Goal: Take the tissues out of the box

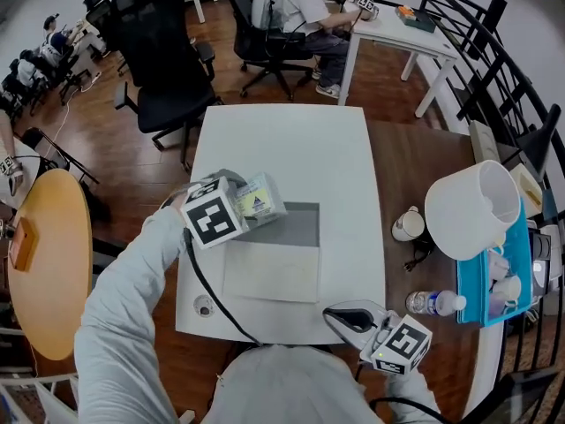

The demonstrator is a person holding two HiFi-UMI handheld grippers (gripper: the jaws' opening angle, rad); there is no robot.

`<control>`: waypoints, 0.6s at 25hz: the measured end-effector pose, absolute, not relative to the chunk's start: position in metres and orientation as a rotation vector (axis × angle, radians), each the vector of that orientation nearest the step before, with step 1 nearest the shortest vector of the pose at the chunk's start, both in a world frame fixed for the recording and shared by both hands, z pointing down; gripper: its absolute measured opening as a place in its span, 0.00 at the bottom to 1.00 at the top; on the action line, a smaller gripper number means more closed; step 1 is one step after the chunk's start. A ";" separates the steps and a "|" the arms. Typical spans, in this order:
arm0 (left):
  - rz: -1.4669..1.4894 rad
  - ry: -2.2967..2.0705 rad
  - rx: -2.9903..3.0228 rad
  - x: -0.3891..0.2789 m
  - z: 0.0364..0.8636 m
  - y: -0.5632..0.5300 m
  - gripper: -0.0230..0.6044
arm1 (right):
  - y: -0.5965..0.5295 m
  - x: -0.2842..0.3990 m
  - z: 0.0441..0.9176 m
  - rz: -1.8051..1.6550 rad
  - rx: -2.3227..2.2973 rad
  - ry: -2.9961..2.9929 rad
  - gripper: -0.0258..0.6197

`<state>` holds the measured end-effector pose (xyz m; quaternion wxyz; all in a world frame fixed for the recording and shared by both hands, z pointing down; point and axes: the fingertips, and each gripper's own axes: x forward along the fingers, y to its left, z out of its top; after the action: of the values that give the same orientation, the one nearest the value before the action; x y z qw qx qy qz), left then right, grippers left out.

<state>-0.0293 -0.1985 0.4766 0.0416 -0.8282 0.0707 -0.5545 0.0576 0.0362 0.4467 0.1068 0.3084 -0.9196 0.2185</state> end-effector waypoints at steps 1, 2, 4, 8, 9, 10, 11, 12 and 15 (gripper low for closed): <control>-1.726 0.364 -2.585 -0.055 0.464 -0.205 0.58 | 0.036 0.056 0.446 0.643 0.902 -2.714 0.04; -1.765 0.527 -2.630 -0.084 0.455 -0.211 0.58 | 0.035 0.054 0.445 0.644 0.892 -2.721 0.04; -1.786 0.838 -2.761 -0.132 0.450 -0.214 0.58 | 0.035 0.050 0.444 0.646 0.864 -2.736 0.04; -1.816 1.355 -2.988 -0.201 0.497 -0.199 0.58 | 0.033 0.043 0.445 0.653 0.808 -2.749 0.04; -1.815 1.448 -3.031 -0.209 0.513 -0.194 0.58 | 0.032 0.040 0.445 0.655 0.794 -2.752 0.04; -1.812 1.521 -3.064 -0.213 0.528 -0.188 0.58 | 0.031 0.037 0.444 0.655 0.779 -2.756 0.04; -1.818 1.573 -3.083 -0.214 0.542 -0.183 0.58 | 0.029 0.034 0.443 0.651 0.766 -2.760 0.04; -1.838 1.606 -3.083 -0.214 0.555 -0.178 0.58 | 0.028 0.030 0.442 0.644 0.753 -2.763 0.04; -1.883 1.681 -3.038 -0.211 0.585 -0.170 0.58 | 0.028 0.024 0.438 0.619 0.721 -2.765 0.04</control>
<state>-0.2113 -0.1704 0.5849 -0.3931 -0.7072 0.3913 -0.4383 0.0235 0.0282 0.4384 0.1088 0.2452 -0.9401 0.2106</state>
